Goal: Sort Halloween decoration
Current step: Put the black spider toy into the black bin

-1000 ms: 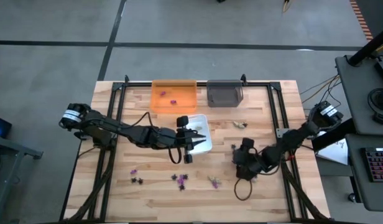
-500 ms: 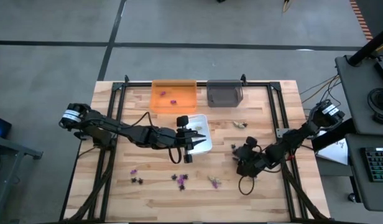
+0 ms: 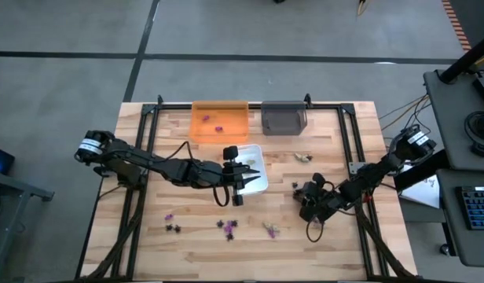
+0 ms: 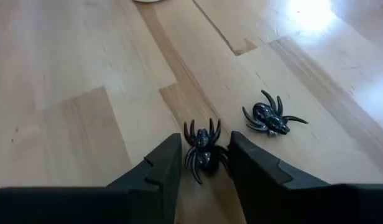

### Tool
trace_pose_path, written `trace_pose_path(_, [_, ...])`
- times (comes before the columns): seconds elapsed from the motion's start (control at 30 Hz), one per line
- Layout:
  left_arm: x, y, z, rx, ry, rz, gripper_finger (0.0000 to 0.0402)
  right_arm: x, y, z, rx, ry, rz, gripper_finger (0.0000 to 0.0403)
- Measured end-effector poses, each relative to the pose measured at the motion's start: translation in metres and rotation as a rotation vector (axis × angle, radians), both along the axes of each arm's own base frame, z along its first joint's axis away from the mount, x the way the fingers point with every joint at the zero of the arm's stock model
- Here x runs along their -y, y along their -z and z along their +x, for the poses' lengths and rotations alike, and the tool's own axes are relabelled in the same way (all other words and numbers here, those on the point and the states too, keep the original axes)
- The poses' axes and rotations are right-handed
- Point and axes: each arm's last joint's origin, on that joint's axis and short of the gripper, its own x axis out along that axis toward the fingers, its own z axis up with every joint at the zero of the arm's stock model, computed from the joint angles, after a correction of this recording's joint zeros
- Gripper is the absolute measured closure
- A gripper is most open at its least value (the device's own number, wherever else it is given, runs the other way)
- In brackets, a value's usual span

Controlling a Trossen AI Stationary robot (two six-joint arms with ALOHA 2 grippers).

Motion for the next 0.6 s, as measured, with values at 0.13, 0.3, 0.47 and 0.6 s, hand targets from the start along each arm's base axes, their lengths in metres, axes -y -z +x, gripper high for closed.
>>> trace_pose_path(0.13, [0.0, -0.0001, -0.0001, 0.0, 0.0, 0.0, 0.0357, 0.0002, -0.0003, 0.0003, 0.004, 0.001, -0.014, 0.0308])
trace_pose_path(0.3, [0.0, 0.0, -0.0001, 0.0, 0.0, 0.0, 0.0357, -0.001, -0.0021, 0.0026, 0.002, -0.024, -0.041, 0.0344])
trace_pose_path(0.47, [0.0, -0.0001, -0.0002, 0.0, 0.0, 0.0, 0.0357, -0.002, -0.0032, 0.004, 0.0, -0.035, -0.046, 0.0372])
trace_pose_path(0.6, [0.0, -0.0002, -0.0002, 0.001, 0.0, 0.0, 0.0357, -0.0028, -0.0045, 0.0054, 0.001, -0.041, -0.052, 0.0388])
